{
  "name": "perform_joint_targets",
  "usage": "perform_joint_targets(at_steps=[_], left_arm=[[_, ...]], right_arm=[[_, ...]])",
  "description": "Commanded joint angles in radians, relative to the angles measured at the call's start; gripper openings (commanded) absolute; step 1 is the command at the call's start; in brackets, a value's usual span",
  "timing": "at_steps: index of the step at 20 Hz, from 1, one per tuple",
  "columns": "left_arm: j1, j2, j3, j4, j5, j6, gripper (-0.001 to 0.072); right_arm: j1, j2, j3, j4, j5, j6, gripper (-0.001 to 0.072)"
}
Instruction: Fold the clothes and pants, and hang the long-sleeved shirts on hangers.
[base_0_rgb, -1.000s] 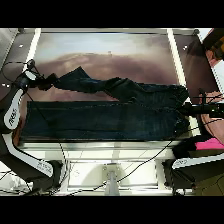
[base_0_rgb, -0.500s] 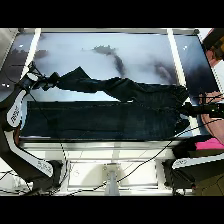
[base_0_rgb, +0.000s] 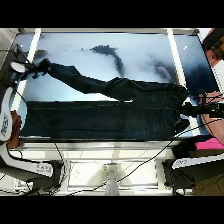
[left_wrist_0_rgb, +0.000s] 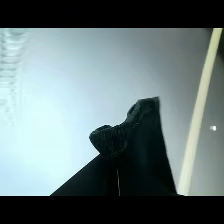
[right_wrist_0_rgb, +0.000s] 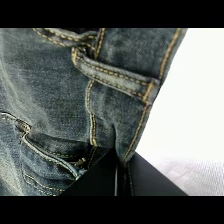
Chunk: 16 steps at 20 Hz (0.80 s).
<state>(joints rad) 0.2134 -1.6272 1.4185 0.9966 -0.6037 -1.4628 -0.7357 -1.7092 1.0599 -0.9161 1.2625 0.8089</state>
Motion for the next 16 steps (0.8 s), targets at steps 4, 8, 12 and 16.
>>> perform_joint_targets(at_steps=[4, 8, 12, 16], left_arm=[[-0.003, 0.222, 0.034, 0.080, -0.284, 0.067, 0.0043], [-0.003, 0.238, 0.169, 0.195, -0.467, 0.020, 0.0041], [-0.004, 0.239, 0.229, 0.256, -0.660, 0.004, 0.0041], [-0.004, 0.209, 0.229, 0.252, -0.780, 0.003, 0.0043]], right_arm=[[0.000, 0.000, 0.000, 0.000, 0.002, 0.000, 0.0034], [0.000, 0.000, 0.000, 0.000, 0.002, 0.000, 0.0034], [0.000, 0.000, 0.000, 0.000, 0.002, 0.000, 0.0034], [0.000, 0.000, 0.000, -0.001, 0.002, 0.000, 0.0034]])
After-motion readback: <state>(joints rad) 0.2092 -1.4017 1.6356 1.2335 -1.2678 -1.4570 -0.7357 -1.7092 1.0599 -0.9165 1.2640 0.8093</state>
